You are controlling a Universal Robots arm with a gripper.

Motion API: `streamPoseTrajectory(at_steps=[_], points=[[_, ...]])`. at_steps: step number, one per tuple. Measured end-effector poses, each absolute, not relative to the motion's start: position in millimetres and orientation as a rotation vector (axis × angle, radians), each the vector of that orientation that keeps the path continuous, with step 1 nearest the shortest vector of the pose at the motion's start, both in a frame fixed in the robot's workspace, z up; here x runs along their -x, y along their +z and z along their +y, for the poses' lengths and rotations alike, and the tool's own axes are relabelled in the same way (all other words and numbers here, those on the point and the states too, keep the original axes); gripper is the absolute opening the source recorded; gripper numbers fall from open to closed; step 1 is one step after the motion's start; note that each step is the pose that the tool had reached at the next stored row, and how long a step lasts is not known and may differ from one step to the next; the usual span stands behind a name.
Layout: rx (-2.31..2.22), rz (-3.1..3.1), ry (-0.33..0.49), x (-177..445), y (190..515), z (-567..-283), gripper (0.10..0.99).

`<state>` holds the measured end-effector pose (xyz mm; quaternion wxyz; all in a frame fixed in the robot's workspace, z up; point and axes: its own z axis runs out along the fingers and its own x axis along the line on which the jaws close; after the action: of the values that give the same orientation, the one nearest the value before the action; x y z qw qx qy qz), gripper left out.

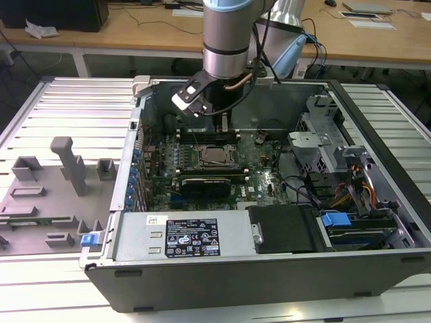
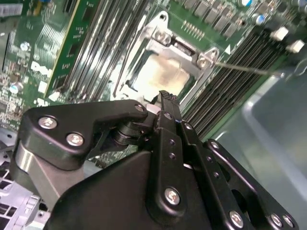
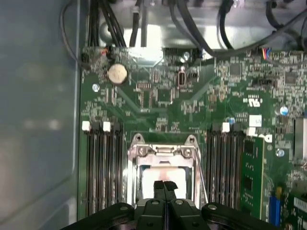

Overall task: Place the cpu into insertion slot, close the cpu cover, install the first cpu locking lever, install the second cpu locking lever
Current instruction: 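Close the cpu cover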

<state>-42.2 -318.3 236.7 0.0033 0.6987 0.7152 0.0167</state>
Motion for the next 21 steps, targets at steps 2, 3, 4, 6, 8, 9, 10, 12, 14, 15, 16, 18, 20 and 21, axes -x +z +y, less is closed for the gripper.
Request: streamPoseTrajectory(at_steps=[2, 3, 4, 6, 8, 9, 10, 12, 14, 15, 16, 18, 20, 21], points=[[-2.191, 2.242, 0.052, 44, 234, -319, 0.106], [-2.191, 2.242, 0.052, 45, 233, -320, 0.106], [-2.191, 2.243, 0.051, 45, 231, -322, 0.106], [-2.192, 2.243, 0.050, 46, 228, -324, 0.106], [-2.192, 2.244, 0.049, 46, 227, -324, 0.106], [-2.192, 2.244, 0.049, 46, 227, -325, 0.106], [-2.192, 2.244, 0.049, 46, 227, -324, 0.106], [-2.170, 2.266, 0.049, 46, 227, -324, 0.106], [-2.108, 2.324, 0.049, 46, 226, -324, 0.106], [-2.086, 2.345, 0.049, 46, 226, -324, 0.106], [-2.058, 2.370, 0.049, 46, 226, -324, 0.106], [-2.004, 2.417, 0.049, 46, 226, -324, 0.106], [-1.954, 2.458, 0.049, 46, 226, -324, 0.106], [-1.930, 2.478, 0.049, 46, 225, -324, 0.106]])
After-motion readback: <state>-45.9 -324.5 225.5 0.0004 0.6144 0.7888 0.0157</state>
